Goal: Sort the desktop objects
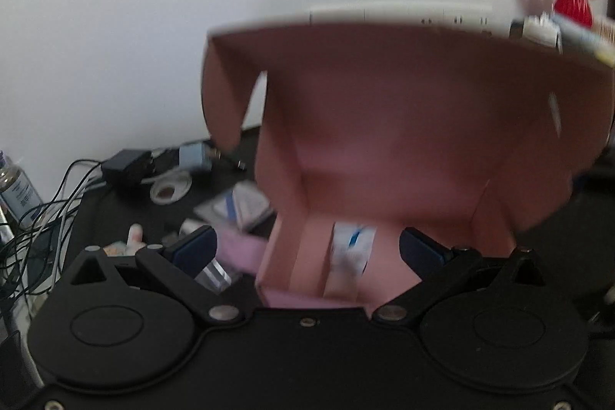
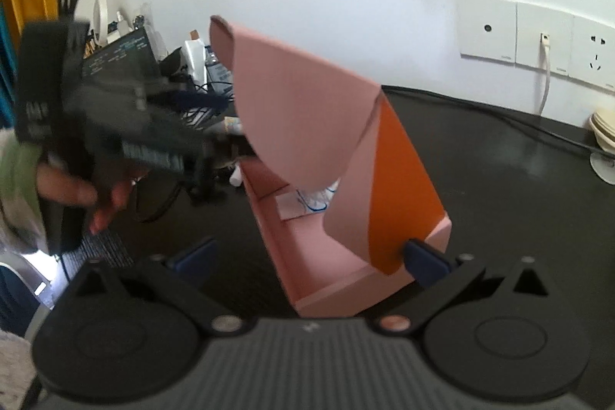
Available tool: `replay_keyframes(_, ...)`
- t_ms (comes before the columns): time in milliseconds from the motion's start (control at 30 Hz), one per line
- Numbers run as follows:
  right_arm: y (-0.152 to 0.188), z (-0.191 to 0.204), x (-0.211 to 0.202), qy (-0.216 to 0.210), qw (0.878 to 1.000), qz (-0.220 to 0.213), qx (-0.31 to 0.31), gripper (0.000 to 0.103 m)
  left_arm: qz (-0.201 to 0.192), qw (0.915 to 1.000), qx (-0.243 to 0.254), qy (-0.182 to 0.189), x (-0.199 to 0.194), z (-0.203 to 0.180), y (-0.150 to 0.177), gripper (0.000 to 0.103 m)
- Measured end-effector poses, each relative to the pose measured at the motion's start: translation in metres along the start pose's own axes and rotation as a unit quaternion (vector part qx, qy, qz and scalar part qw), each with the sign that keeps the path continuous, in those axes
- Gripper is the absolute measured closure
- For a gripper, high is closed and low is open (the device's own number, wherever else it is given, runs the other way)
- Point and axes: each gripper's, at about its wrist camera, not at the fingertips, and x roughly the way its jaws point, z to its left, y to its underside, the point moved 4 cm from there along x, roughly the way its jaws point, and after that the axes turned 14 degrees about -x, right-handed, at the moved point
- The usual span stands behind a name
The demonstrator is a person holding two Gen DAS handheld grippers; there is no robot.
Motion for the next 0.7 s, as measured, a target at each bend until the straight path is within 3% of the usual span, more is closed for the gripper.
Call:
replay_keyframes(200, 0.008, 0.003, -0.002, -0.005, 1.000, 0.013, 0.009, 0.001, 0.037, 0.9991, 0.019, 0.010, 0.008, -0.005, 0.012, 0.000)
replay_keyframes(700, 0.020, -0.015, -0.036, 0.022, 0.999, 0.001, 0.041, 0.001, 0.047, 0.9965, 0.055, 0.040, -0.007, -0.040, 0.041, 0.000)
